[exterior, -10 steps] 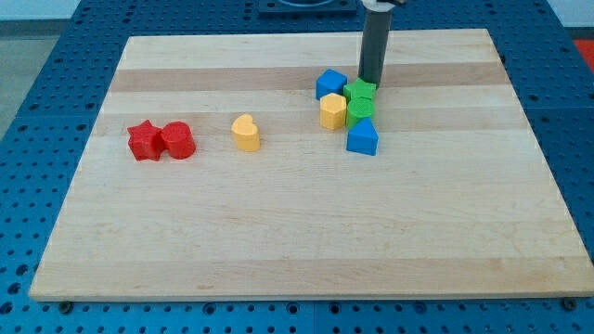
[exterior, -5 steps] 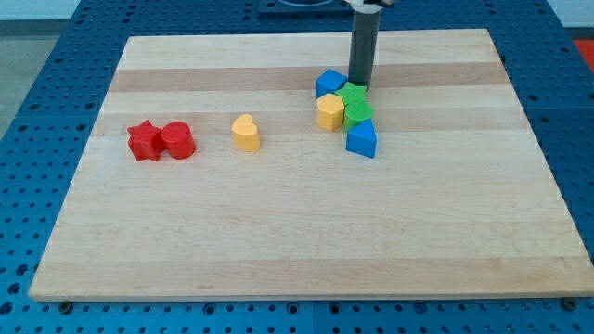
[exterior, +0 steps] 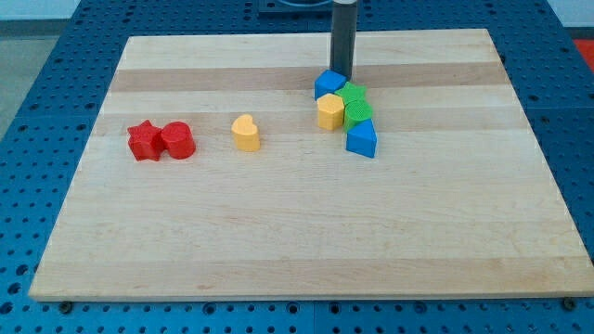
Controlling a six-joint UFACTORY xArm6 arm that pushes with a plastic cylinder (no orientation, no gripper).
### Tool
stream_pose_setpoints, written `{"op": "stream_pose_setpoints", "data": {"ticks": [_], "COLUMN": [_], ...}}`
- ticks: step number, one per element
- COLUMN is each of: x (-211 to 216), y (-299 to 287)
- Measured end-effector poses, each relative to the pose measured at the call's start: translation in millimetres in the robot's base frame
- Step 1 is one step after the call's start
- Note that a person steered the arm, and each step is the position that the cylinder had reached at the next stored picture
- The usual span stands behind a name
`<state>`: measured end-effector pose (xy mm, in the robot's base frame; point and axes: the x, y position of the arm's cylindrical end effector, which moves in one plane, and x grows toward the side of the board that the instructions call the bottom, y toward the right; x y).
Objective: Move the green star and cube close to the hexagon
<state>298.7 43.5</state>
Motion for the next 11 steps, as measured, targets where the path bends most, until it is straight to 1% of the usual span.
{"op": "stream_pose_setpoints", "data": {"ticks": [5, 7, 9, 11], "x": [3.9, 3.6, 2.6, 30.4], "y": [-7.9, -66.5, -72.9, -72.7]}}
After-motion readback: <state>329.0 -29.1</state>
